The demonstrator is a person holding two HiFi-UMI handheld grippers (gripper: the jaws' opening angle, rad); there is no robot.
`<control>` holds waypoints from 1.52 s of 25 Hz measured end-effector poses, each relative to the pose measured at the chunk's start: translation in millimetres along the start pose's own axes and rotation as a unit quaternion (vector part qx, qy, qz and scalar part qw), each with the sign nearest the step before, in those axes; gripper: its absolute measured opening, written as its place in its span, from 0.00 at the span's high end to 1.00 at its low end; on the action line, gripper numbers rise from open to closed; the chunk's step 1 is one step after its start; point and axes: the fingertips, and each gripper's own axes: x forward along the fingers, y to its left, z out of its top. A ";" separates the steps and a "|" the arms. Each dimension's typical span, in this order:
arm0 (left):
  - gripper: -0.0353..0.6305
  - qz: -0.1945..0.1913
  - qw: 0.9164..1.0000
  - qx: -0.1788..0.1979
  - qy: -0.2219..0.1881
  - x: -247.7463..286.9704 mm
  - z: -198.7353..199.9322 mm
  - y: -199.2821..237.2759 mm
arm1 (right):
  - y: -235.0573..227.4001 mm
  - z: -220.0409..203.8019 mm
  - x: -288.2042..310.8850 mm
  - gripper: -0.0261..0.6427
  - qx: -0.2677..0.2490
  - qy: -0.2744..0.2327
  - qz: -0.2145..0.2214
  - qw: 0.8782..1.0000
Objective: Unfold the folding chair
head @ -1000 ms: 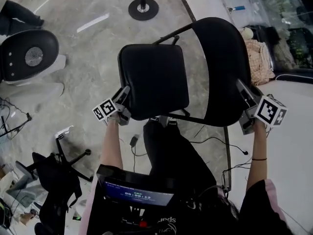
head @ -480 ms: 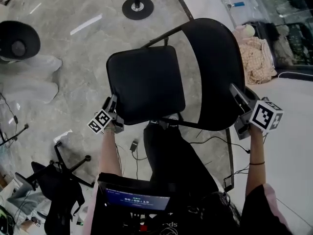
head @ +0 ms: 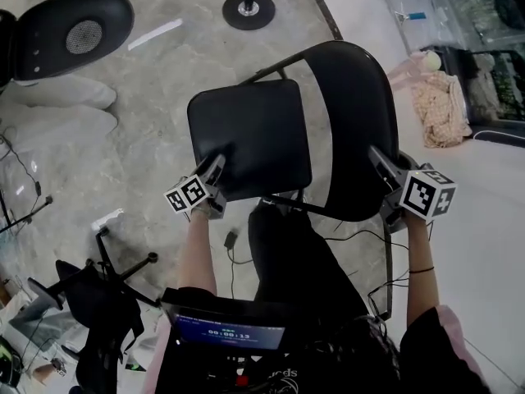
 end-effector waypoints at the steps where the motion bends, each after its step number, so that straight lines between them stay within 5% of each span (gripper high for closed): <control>1: 0.62 -0.001 1.000 0.000 0.004 -0.2 -1.5 -0.9 | 1.1 0.7 0.0 0.80 -0.001 0.000 0.000 1.000; 16: 0.62 -0.013 1.000 -0.009 -0.003 -24.5 -3.1 -55.0 | 0.8 -0.6 -19.2 0.72 0.018 0.035 0.005 0.999; 19: 0.62 0.000 1.000 0.009 -0.030 -46.4 3.9 -73.5 | -6.7 -3.4 -33.6 0.72 0.011 0.032 -0.033 0.999; 24: 0.62 -0.025 0.998 -0.027 -0.051 -72.2 -2.7 -109.2 | -2.2 14.3 -67.6 0.72 -0.008 -0.022 -0.085 0.996; 29: 0.62 -0.039 0.995 -0.019 -0.091 -98.1 -4.1 -151.3 | 27.4 34.5 -106.0 0.72 -0.037 -0.041 -0.032 0.998; 32: 0.72 -0.014 0.989 0.007 -0.150 -128.0 3.1 -179.0 | 50.8 33.6 -130.5 0.73 -0.060 -0.039 0.007 0.997; 38: 0.87 -0.011 0.971 -0.017 -0.238 -191.1 -2.5 -242.2 | 95.3 17.5 -171.0 0.79 -0.093 -0.034 0.075 0.992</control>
